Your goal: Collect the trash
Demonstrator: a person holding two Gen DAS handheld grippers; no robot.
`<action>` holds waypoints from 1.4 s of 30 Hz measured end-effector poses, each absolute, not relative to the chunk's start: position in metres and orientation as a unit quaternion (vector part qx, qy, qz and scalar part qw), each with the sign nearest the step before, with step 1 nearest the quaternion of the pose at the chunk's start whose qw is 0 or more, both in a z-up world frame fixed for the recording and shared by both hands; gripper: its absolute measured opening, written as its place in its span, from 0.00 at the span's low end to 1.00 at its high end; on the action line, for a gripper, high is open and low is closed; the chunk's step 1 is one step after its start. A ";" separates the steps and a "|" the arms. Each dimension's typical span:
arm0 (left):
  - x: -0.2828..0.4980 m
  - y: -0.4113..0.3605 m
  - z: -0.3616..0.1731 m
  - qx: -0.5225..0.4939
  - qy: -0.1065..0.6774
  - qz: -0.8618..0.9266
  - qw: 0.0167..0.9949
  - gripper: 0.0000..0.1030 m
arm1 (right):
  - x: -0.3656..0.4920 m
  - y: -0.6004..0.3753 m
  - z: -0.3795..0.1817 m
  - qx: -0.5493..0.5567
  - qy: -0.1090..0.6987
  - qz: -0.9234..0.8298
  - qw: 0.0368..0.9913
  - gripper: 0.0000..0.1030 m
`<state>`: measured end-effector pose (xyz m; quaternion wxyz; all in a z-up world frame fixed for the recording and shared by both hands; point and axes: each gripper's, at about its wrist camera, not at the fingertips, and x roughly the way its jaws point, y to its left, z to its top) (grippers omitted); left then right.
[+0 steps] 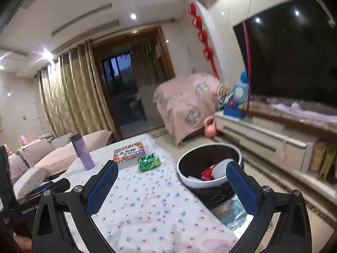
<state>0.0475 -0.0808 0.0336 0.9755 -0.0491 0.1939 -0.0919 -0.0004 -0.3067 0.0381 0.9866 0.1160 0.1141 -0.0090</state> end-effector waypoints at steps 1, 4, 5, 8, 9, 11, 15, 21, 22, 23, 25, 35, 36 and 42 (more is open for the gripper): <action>0.046 -0.081 0.032 -0.046 0.191 -0.088 0.977 1.00 | -0.003 -0.305 0.037 0.114 0.110 -0.011 0.987 1.00; 0.037 -0.083 0.025 -0.030 0.181 -0.070 0.981 1.00 | -0.006 -0.304 0.030 0.111 0.105 -0.021 0.988 1.00; 0.036 -0.084 0.022 -0.021 0.177 -0.065 0.982 1.00 | -0.007 -0.304 0.027 0.111 0.102 -0.023 0.988 1.00; 0.028 -0.088 0.017 -0.006 0.172 -0.058 0.983 1.00 | -0.009 -0.301 0.020 0.102 0.101 -0.027 0.989 1.00; 0.027 -0.089 0.016 0.001 0.168 -0.055 0.984 1.00 | -0.008 -0.300 0.018 0.098 0.102 -0.030 0.989 1.00; 0.025 -0.090 0.014 0.010 0.167 -0.048 0.985 1.00 | -0.008 -0.296 0.014 0.089 0.104 -0.032 0.990 1.00; 0.023 -0.089 0.013 0.013 0.163 -0.040 0.986 1.00 | -0.011 -0.285 0.011 0.058 0.107 -0.040 0.992 1.00; 0.019 -0.087 0.013 0.014 0.161 -0.036 0.986 1.00 | -0.012 -0.284 0.010 0.057 0.109 -0.040 0.992 1.00; 0.019 -0.088 0.014 0.015 0.161 -0.034 0.986 1.00 | -0.012 -0.285 0.010 0.058 0.109 -0.040 0.992 1.00; 0.019 -0.088 0.013 0.015 0.161 -0.034 0.986 1.00 | -0.012 -0.285 0.010 0.059 0.109 -0.038 0.992 1.00; 0.019 -0.087 0.014 0.015 0.161 -0.035 0.986 1.00 | -0.012 -0.286 0.009 0.060 0.110 -0.039 0.991 1.00; 0.017 -0.088 0.014 0.015 0.156 -0.036 0.987 1.00 | -0.010 -0.284 0.005 0.056 0.118 -0.037 0.991 1.00; 0.017 -0.088 0.014 0.014 0.157 -0.037 0.987 1.00 | -0.011 -0.284 0.005 0.056 0.119 -0.037 0.991 1.00; 0.016 -0.089 0.014 0.014 0.155 -0.040 0.987 1.00 | -0.011 -0.283 0.005 0.057 0.118 -0.036 0.991 1.00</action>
